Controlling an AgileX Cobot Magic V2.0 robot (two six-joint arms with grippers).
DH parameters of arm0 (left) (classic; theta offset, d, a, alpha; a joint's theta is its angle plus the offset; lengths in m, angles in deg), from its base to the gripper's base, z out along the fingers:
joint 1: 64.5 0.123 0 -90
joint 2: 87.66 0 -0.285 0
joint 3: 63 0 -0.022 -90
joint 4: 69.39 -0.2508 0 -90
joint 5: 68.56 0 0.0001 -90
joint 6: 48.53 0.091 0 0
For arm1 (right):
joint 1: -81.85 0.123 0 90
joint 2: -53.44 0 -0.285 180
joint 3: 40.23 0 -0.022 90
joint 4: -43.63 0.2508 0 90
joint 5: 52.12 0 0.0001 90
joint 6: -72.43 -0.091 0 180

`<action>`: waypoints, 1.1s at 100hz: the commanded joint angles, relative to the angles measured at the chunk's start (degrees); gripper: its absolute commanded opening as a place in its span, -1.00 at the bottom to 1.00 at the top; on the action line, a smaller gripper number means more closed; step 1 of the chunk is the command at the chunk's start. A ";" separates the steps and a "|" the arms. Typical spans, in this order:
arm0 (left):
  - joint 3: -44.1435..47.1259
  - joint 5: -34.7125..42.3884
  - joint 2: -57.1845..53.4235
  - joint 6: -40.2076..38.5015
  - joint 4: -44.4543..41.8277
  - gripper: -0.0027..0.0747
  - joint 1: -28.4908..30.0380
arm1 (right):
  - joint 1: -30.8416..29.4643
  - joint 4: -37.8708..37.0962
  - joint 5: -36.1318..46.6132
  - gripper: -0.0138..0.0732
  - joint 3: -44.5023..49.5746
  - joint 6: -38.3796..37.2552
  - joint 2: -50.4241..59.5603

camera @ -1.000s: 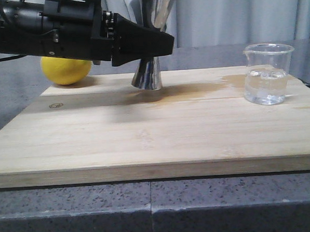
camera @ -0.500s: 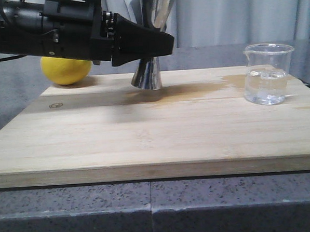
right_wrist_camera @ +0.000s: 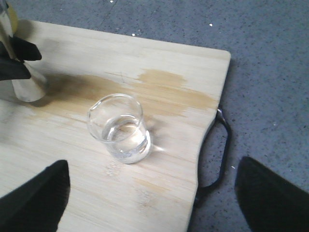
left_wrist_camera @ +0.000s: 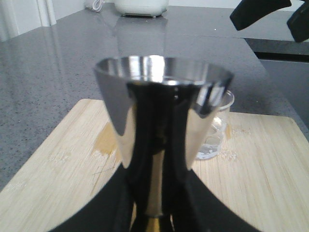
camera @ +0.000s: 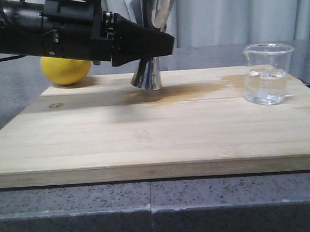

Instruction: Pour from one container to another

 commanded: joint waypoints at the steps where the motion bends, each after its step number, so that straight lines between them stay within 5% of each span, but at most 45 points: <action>1: -1.57 -6.05 -2.79 0.00 4.68 -0.77 -0.53 | 0.64 2.31 3.59 0.76 -2.19 0.85 -0.06; 30: -1.57 -6.05 -2.79 0.00 4.68 -0.77 -0.53 | 7.81 -0.14 12.70 0.76 -2.08 -3.16 -0.06; 59: -1.57 -6.05 -2.79 0.00 4.68 -0.77 -0.53 | 21.56 -25.61 31.53 0.76 2.22 -28.55 -0.17; 110: -1.57 -6.05 -2.79 0.00 4.68 -0.77 -0.53 | 24.48 -25.26 49.95 0.76 17.10 -28.85 -0.17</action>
